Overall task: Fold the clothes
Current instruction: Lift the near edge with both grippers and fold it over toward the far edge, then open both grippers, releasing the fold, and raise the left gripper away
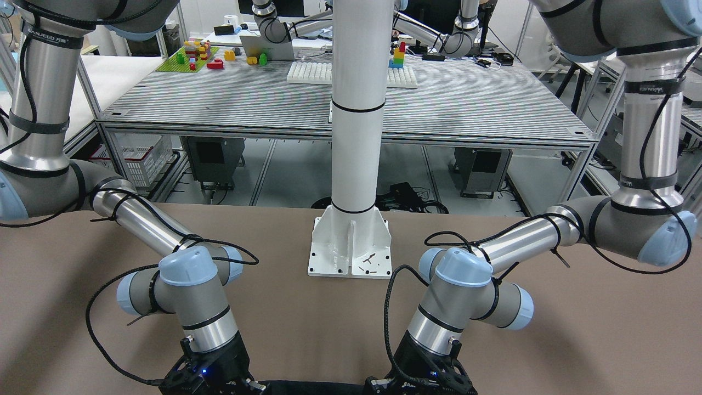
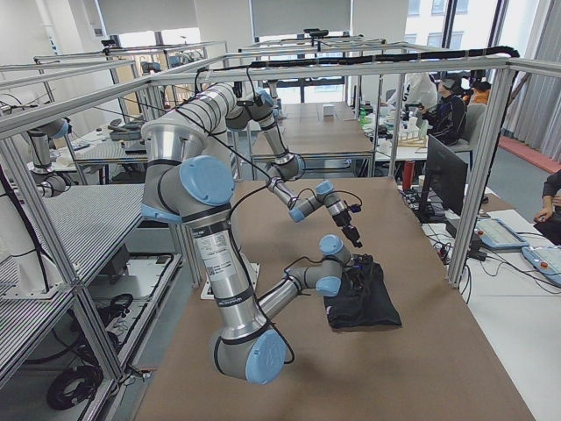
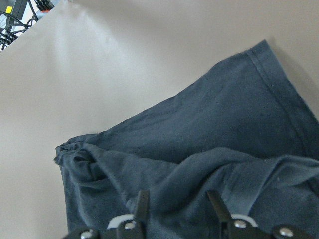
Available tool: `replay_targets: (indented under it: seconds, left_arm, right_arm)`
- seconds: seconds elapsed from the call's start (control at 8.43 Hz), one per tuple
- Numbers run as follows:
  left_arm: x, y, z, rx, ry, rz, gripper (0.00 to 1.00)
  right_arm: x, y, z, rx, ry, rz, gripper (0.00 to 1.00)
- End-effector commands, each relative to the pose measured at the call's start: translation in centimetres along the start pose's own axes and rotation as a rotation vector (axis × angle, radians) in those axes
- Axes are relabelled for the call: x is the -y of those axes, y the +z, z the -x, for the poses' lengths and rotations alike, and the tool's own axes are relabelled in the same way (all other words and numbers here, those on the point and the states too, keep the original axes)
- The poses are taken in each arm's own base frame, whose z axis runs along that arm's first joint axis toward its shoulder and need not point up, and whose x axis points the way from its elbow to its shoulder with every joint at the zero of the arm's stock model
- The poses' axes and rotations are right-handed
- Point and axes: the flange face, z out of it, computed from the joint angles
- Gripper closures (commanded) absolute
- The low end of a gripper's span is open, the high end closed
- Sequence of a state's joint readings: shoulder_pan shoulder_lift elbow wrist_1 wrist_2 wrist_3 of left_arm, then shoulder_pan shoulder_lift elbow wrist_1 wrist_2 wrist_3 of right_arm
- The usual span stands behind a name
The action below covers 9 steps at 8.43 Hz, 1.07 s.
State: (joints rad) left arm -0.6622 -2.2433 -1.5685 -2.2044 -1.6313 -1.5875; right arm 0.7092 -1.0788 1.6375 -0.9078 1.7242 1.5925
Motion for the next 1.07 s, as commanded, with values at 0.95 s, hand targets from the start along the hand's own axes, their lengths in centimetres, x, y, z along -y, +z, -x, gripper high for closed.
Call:
replay_targets:
  seconds: [0.95]
  left_arm:
    - [18.3, -2.7, 5.5, 0.104, 0.068, 0.010, 0.05]
  right_arm:
    - [-2.4, 7.6, 4.3, -0.166, -0.243, 0.133, 0.06]
